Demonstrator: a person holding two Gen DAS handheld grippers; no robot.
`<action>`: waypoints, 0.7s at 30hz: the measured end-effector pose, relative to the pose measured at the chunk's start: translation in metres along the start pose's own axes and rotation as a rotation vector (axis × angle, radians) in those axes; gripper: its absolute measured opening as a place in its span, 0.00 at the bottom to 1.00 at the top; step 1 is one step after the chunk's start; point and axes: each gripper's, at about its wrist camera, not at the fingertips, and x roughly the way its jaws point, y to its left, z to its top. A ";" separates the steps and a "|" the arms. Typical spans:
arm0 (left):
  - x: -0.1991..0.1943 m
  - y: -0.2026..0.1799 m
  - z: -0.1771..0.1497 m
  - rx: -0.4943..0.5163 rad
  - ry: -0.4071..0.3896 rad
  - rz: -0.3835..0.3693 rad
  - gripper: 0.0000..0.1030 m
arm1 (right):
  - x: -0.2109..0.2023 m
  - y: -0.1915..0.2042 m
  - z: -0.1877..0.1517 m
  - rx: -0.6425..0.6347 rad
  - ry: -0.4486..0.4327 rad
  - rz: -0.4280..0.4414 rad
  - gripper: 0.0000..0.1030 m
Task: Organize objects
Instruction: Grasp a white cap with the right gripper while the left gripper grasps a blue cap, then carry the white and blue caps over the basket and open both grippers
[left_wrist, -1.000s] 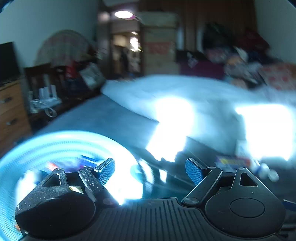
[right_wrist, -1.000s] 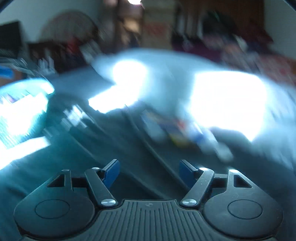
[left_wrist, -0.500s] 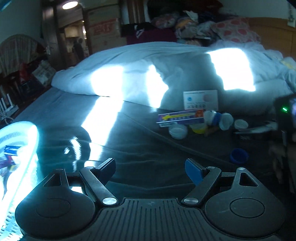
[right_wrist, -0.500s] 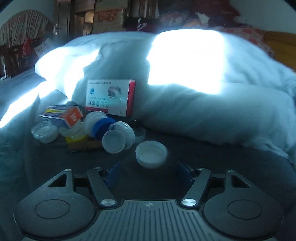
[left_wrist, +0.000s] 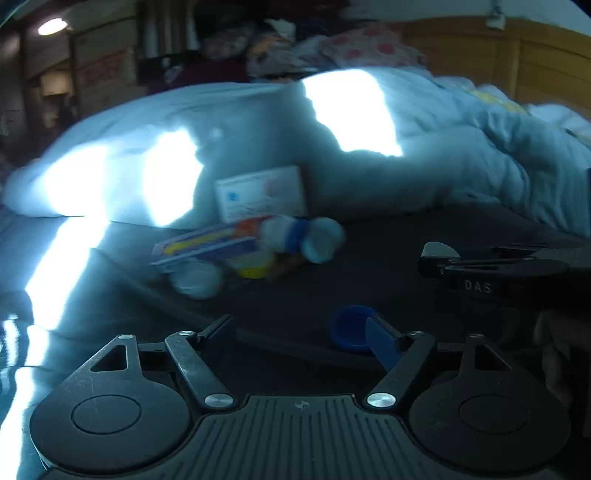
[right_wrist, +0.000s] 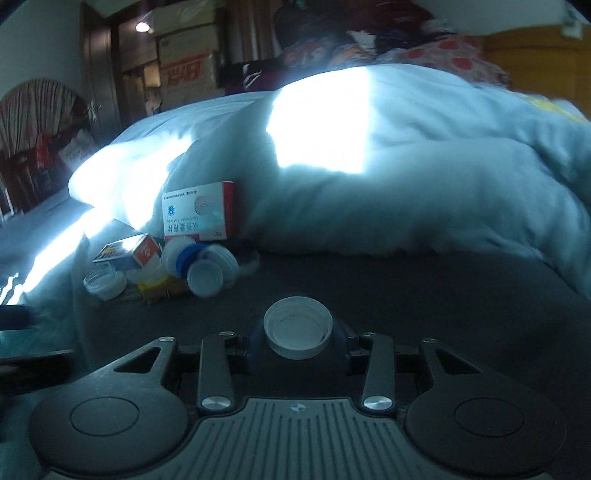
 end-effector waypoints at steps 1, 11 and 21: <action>0.008 -0.006 -0.001 0.011 0.005 -0.015 0.72 | -0.006 -0.004 -0.005 0.014 -0.004 -0.005 0.41; 0.045 -0.029 -0.006 0.006 0.046 -0.055 0.38 | -0.010 -0.014 -0.012 0.055 -0.023 0.011 0.41; -0.054 0.032 0.037 -0.121 -0.094 0.252 0.38 | -0.048 0.023 0.031 -0.049 -0.118 0.065 0.41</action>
